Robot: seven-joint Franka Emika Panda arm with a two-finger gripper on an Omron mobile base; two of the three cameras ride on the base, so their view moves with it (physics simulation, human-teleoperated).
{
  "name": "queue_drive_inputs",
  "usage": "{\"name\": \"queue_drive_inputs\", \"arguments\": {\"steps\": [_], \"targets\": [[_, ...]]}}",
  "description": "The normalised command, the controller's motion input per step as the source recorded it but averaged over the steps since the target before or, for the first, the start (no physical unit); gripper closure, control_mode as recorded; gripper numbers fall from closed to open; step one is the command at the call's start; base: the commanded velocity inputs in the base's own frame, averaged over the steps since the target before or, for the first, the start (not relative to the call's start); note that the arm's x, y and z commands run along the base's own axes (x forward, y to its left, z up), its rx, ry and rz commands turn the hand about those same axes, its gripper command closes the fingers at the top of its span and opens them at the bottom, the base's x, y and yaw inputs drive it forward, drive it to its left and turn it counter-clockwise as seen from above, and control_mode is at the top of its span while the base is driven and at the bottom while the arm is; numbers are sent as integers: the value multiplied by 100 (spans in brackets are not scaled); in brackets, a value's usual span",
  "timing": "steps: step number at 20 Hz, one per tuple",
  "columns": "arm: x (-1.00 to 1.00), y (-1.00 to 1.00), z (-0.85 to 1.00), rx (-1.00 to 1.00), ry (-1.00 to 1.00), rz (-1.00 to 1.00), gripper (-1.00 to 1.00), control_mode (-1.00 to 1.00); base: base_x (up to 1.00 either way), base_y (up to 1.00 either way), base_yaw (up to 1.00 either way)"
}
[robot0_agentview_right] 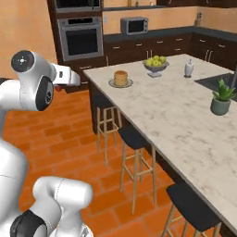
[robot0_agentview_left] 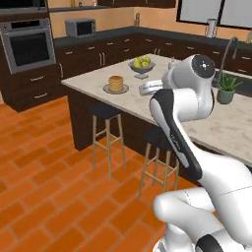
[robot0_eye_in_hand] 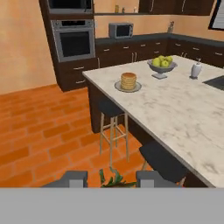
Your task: Take the strawberry from the fridge and place it on top of the pancake, located on the dining counter.
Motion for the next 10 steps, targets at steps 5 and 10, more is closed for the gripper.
{"name": "queue_drive_inputs", "arguments": {"steps": [5,10], "targets": [[0,0,0,0,0,0,100,100,100,100,-59],[0,0,0,0,0,0,100,100,100,100,-50]]}}
